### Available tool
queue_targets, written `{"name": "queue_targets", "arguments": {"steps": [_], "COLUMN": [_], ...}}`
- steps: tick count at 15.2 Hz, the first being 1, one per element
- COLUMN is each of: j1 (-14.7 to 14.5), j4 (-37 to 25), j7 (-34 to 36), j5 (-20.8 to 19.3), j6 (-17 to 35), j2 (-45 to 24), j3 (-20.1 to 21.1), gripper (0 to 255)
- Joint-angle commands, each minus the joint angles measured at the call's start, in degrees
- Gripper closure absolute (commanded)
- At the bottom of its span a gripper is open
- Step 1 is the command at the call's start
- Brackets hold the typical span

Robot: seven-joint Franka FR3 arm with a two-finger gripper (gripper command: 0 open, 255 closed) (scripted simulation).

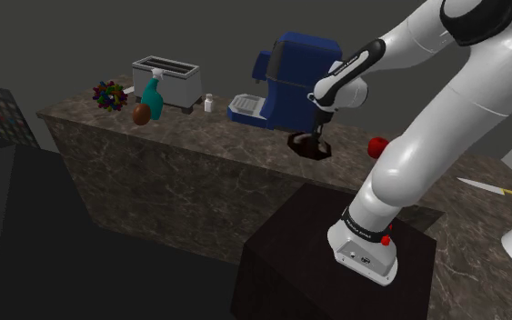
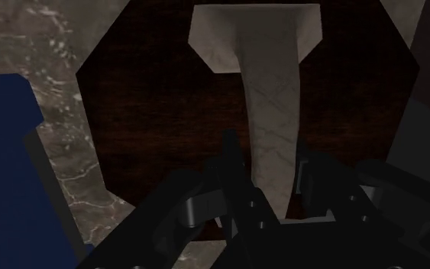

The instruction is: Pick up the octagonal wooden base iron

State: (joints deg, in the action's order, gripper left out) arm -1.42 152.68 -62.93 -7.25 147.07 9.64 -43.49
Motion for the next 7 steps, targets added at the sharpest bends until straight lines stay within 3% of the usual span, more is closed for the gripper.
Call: {"name": "queue_targets", "arguments": {"steps": [1, 7], "j1": [0.8, 2.2], "j4": [-0.3, -1.3], "j7": [1.5, 3.6], "j5": [-1.9, -4.4], "j6": [-2.0, -6.2], "j2": [1.9, 5.6], "j3": [0.8, 2.3], "gripper": [255, 255]}}
